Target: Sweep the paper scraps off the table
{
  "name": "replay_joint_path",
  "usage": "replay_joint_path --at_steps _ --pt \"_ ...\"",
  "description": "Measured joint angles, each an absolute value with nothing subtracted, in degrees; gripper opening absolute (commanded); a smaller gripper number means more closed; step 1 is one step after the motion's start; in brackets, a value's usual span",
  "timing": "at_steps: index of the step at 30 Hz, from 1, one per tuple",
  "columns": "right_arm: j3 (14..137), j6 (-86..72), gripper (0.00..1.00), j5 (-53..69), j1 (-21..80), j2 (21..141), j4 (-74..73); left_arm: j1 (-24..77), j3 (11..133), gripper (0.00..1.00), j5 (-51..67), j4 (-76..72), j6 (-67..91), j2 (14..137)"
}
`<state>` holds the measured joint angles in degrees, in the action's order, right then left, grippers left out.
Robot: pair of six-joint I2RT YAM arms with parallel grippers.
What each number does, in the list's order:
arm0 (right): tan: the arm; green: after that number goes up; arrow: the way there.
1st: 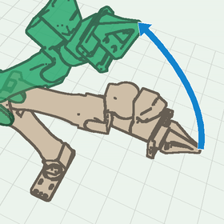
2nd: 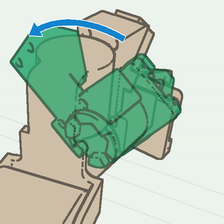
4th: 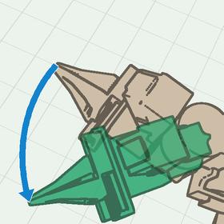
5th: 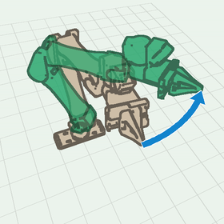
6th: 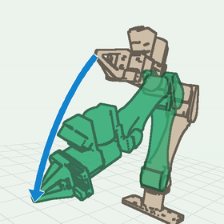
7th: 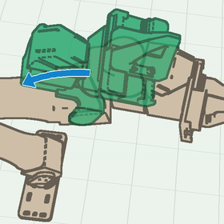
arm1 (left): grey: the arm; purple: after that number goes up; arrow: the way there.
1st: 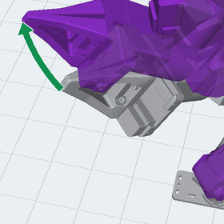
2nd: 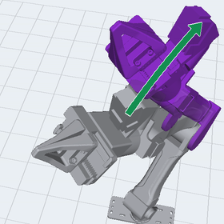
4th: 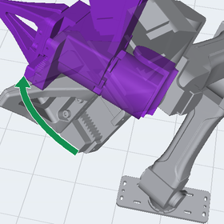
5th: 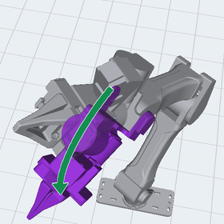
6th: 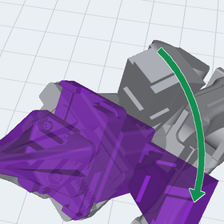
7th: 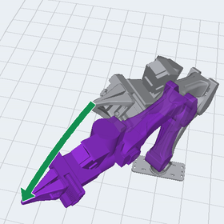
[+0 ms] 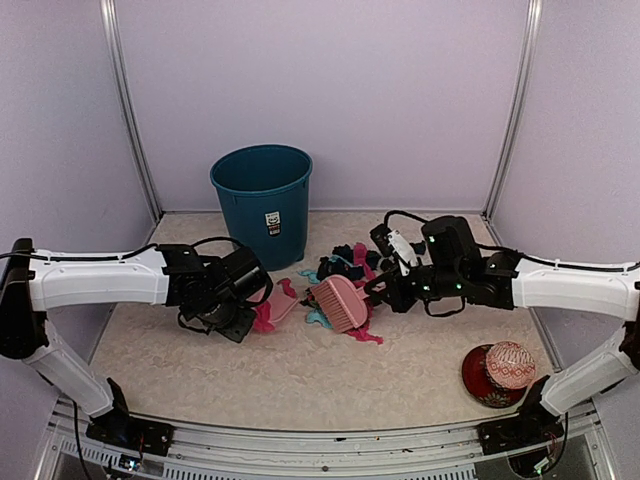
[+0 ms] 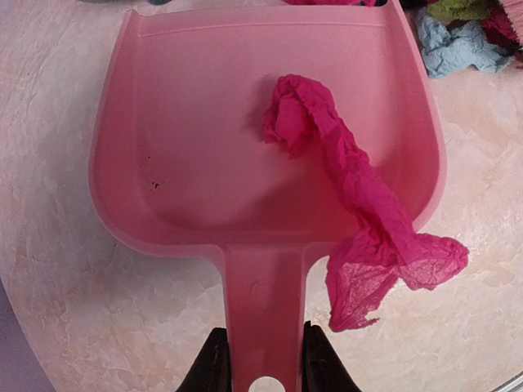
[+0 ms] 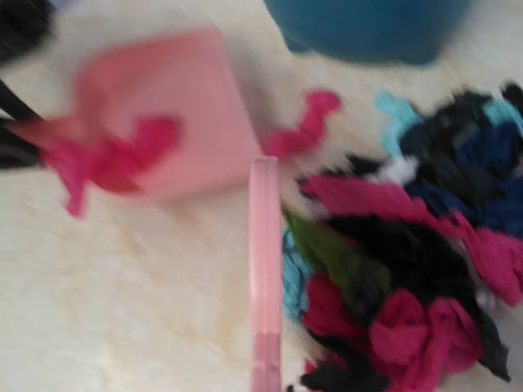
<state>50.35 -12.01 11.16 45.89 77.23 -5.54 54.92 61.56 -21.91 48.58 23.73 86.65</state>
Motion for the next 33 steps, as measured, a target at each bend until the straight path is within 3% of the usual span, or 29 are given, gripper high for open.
replay_joint_path --at_steps 12,23,33 --pt "49.9 -22.1 0.0 18.9 46.0 72.2 5.3 57.9 62.1 0.0 -21.1 48.8 24.9 87.8" --pt "50.1 -34.2 0.0 21.3 51.0 84.3 18.1 60.4 62.1 0.0 -19.7 48.9 27.0 87.8" --pt "50.9 -37.1 0.0 18.1 52.4 89.4 19.8 61.2 61.7 0.0 -19.4 48.7 28.2 87.7"
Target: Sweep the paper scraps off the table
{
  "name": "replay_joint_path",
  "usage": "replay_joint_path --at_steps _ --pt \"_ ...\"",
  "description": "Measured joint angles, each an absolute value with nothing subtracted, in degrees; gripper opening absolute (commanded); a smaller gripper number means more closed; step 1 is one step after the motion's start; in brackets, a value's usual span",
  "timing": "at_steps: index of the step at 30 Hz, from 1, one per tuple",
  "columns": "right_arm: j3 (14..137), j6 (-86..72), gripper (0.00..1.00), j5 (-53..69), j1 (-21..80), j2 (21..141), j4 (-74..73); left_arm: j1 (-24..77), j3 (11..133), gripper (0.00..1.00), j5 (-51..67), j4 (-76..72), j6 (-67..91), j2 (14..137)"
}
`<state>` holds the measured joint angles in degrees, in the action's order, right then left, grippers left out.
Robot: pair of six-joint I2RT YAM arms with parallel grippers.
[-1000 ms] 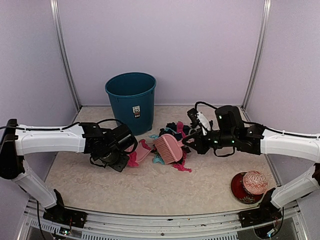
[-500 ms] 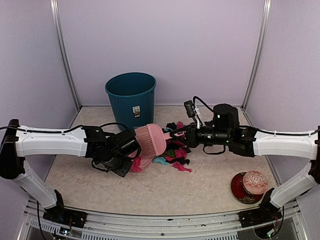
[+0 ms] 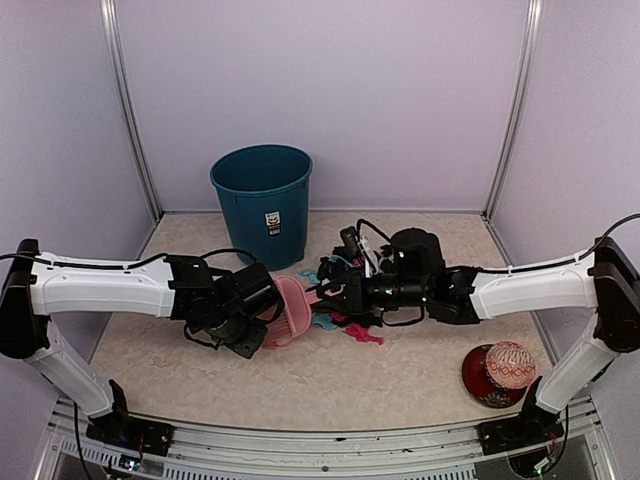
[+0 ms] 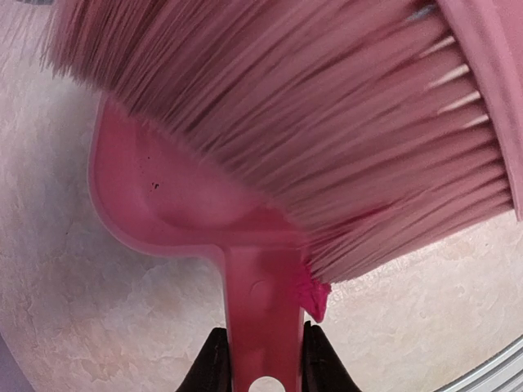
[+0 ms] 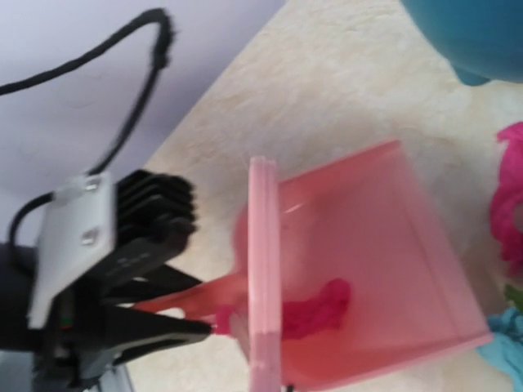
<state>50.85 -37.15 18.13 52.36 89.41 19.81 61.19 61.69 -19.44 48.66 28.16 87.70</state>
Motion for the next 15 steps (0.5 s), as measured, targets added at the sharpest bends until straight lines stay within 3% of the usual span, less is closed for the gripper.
replay_joint_path --at_steps 15 --pt "50.6 -35.4 0.0 8.6 48.6 88.2 14.9 61.2 59.4 0.0 -19.1 48.5 29.5 85.7"
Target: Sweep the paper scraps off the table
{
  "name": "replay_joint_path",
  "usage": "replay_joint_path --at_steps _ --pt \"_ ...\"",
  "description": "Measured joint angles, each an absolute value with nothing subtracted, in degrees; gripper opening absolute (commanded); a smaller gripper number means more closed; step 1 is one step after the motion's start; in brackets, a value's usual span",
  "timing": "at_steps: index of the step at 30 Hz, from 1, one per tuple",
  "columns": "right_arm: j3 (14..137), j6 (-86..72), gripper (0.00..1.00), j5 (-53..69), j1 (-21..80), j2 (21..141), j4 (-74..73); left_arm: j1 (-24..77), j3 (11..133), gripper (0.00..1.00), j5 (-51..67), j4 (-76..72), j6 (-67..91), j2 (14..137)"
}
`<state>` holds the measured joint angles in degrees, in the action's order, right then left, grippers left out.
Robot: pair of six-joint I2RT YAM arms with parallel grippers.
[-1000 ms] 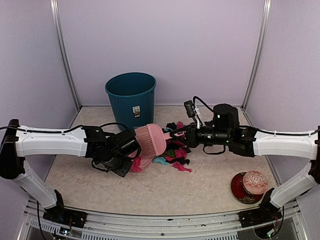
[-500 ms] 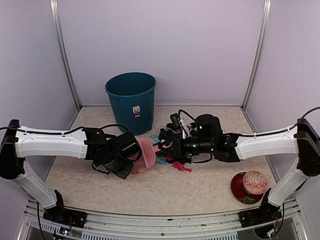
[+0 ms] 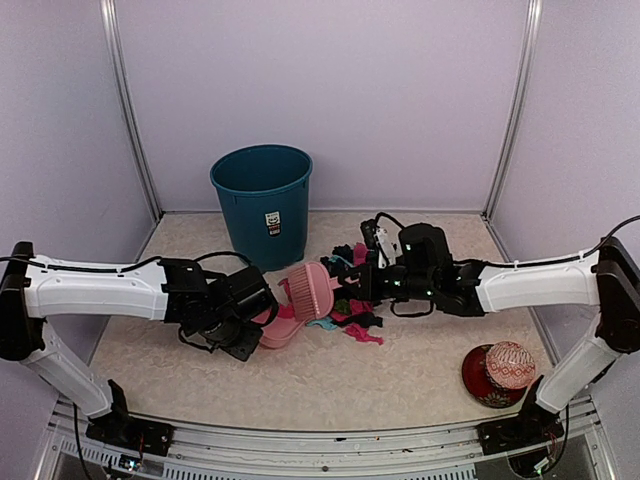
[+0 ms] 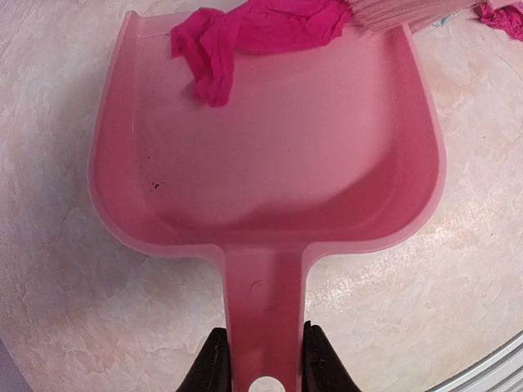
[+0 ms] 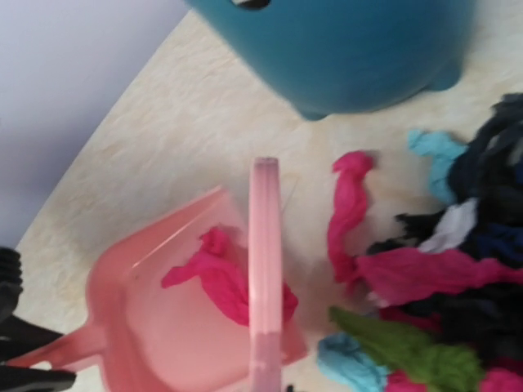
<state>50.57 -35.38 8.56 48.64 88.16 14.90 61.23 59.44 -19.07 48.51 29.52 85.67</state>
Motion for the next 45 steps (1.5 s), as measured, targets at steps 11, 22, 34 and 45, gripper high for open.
replay_joint_path --at_steps 11,22,34,45 --pt "49.5 -33.3 0.0 3.8 48.6 76.0 11.3 61.2 59.1 0.0 -19.0 48.9 29.6 85.6" --pt "48.4 -33.5 0.0 6.8 48.9 76.3 13.8 63.6 59.0 0.0 -16.7 52.4 31.9 82.5" --pt "44.1 -30.4 0.0 2.3 48.9 74.0 11.9 68.4 53.9 0.0 -13.9 51.8 37.6 80.0" --pt "41.9 -27.8 0.0 -2.9 49.0 68.5 8.4 70.9 52.9 0.18 -14.0 47.5 39.6 85.1"
